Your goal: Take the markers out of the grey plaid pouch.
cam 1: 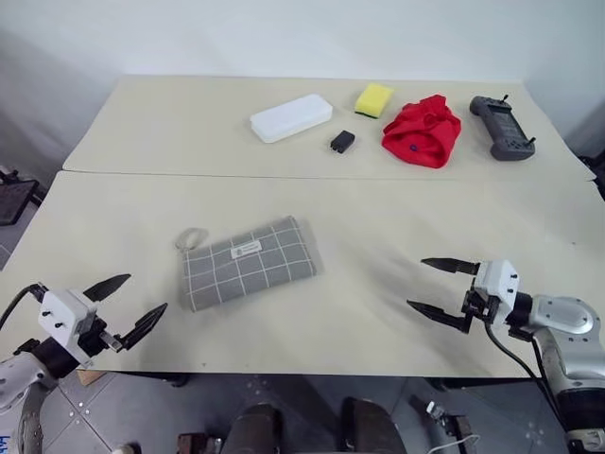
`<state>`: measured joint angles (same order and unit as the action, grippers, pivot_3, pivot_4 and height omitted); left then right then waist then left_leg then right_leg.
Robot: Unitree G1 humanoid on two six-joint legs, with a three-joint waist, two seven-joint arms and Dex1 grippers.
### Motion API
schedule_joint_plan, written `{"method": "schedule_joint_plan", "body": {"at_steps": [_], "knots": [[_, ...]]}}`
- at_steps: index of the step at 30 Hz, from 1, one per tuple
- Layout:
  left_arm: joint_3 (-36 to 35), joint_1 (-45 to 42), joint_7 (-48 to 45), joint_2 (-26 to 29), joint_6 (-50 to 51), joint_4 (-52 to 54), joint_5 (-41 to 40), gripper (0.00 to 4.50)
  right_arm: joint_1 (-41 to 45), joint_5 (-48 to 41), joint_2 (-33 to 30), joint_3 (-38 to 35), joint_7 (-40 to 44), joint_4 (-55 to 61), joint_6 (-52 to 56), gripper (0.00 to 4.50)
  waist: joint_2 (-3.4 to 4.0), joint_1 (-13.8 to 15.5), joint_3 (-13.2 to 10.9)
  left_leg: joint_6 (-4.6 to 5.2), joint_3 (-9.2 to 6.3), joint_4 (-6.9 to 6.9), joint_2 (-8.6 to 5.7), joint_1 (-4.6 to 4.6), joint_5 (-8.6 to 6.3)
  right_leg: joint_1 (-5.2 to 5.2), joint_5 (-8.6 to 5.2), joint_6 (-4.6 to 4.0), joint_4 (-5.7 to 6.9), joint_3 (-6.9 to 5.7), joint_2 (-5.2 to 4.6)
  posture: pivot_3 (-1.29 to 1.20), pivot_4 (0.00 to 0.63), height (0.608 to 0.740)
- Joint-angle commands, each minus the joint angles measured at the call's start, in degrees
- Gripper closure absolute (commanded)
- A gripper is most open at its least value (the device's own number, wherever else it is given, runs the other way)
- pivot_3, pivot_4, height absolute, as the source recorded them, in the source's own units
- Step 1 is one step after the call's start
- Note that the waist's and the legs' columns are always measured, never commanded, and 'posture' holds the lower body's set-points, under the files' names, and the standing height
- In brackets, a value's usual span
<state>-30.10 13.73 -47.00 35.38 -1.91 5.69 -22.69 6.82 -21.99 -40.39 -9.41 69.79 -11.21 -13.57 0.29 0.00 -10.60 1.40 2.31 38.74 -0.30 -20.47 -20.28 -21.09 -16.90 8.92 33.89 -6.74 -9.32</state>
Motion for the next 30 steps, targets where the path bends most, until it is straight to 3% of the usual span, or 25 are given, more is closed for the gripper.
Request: {"method": "schedule_joint_plan", "body": {"at_steps": [1,3,5,8,11,19,24,30], "knots": [[0.9,-0.7,1.5,0.9,0.9,0.1,1.1,0.02,-0.9,-1.3,-0.8,-2.0,-0.6,2.2,-0.1,0.00,0.00,0.0,0.0,0.00,0.00,0.01,0.00,0.00,-0.01,0.00,0.00,0.00,0.01,0.00,0.00,0.00,0.150,0.740],[0.5,-1.5,2.3,0.5,2.8,0.6,-0.6,0.02,-0.9,-1.7,-0.3,-1.8,-1.1,3.0,0.7,0.00,0.00,0.0,0.0,-0.01,-0.01,0.02,0.01,0.00,-0.01,0.00,0.00,0.00,0.02,0.00,0.00,0.00,0.150,0.740],[-1.4,-0.7,0.9,0.9,9.8,2.7,-7.9,0.02,0.3,-1.6,1.4,0.0,-2.5,5.8,1.6,0.00,0.00,-0.2,0.0,-0.01,-0.01,0.02,0.02,0.00,-0.01,-0.02,0.00,0.00,0.03,0.01,0.01,0.00,0.150,0.740],[-4.4,2.9,-2.9,4.5,25.0,3.8,-19.4,0.00,4.1,0.7,3.9,5.1,-4.4,10.3,4.1,0.63,0.01,-1.3,0.0,-0.11,0.00,0.09,0.17,0.00,-0.07,-0.07,-0.01,-0.03,0.10,0.04,0.10,0.00,0.150,0.740],[-8.4,2.2,-0.4,8.4,41.9,0.7,-30.8,0.00,9.7,2.8,7.2,12.0,-7.1,15.4,11.1,1.62,0.09,-1.5,-0.1,-0.13,-0.02,0.15,0.21,0.00,-0.07,-0.14,-0.05,-0.09,0.23,0.08,0.11,0.00,0.150,0.740],[-9.5,-9.5,8.2,14.2,66.5,-10.7,-40.7,0.00,24.8,15.4,20.9,26.1,-17.2,10.2,16.2,4.47,0.03,-1.4,-0.1,-0.12,-0.15,0.31,0.03,-0.11,-0.07,-0.45,-0.10,-0.18,0.80,0.22,0.02,0.00,0.150,0.740],[-6.8,-20.4,14.1,12.7,73.6,-15.7,-41.2,0.00,34.1,22.7,31.3,31.6,-23.9,-4.0,14.0,4.47,-0.03,-2.0,0.0,-0.15,-0.21,0.30,-0.02,-0.10,-0.08,-0.56,-0.09,-0.20,1.11,0.20,0.04,0.00,0.150,0.740],[-3.3,-27.6,16.8,13.4,81.8,-20.4,-39.5,0.00,35.9,26.0,31.5,35.5,-19.8,-10.6,10.3,4.47,-0.08,-2.7,0.0,-0.19,-0.26,0.28,0.00,-0.08,-0.08,-0.55,-0.10,-0.21,1.16,0.19,0.17,0.00,0.150,0.740]]}}
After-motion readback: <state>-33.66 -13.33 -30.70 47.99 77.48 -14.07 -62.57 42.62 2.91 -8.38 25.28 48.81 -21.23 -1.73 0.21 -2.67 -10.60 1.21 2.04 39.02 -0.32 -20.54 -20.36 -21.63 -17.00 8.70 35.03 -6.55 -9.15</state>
